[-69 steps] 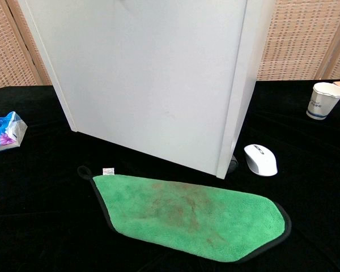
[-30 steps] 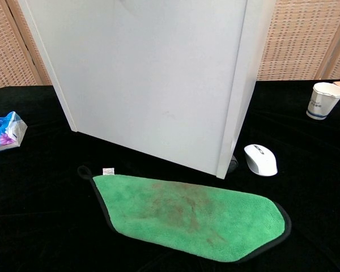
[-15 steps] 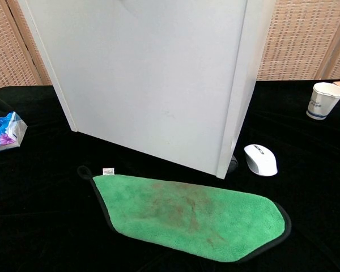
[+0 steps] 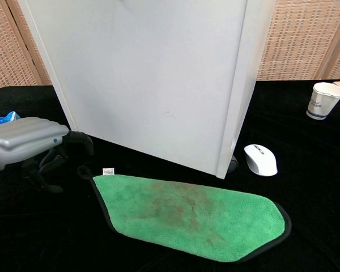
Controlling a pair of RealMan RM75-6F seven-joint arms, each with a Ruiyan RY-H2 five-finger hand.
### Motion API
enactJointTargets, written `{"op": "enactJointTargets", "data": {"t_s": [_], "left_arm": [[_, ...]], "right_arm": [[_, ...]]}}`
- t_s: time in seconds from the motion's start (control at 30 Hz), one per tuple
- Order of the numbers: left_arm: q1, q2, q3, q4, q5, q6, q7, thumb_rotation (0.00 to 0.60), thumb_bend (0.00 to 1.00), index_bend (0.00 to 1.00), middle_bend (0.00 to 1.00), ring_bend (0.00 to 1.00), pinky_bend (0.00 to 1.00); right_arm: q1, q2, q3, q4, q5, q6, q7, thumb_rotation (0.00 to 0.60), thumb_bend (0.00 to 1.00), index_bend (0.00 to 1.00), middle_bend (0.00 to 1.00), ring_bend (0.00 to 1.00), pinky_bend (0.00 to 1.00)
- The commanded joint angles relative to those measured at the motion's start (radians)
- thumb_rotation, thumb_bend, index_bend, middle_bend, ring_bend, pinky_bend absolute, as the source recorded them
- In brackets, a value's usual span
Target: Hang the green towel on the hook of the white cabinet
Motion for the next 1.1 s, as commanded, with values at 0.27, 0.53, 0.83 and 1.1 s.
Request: {"op": "enactJointTargets", "data": {"t_s": [0.27,0.53,0.83,1.1], "left_arm": [[-0.126,-0.154,-0.015,0.045,-0.186,-0.042,0.216,0.6,0.24,0.3,0.81,0.65,0.58],[-0.197,-0.229,0.023,0.057,-0.344,-0.009,0.389,0.6,0.21,0.28,0.81,0.65,0.58],[-0.218,-0.261,0.06,0.1,-0.339,0.047,0.396,0.6,0.13,0.26,0.81,0.65,0.58],[-0.225,-0.323,0.07,0.186,-0.298,0.093,0.352,0.6,0.13,0.26,0.81,0.65,0.58]], "right_arm": [[0.0,0.006,0.003,0.004,0.006,-0.003,0.029,0.6,0.09,0.03,0.0,0.0,0.0],[-0.001,0.011,0.006,0.01,0.01,-0.002,0.056,0.6,0.09,0.03,0.0,0.0,0.0],[-0.002,0.01,0.01,0.007,0.015,0.001,0.059,0.6,0.09,0.03,0.0,0.0,0.0],[0.001,0.009,0.008,0.007,0.015,-0.01,0.066,0.6,0.09,0.03,0.0,0.0,0.0]]}}
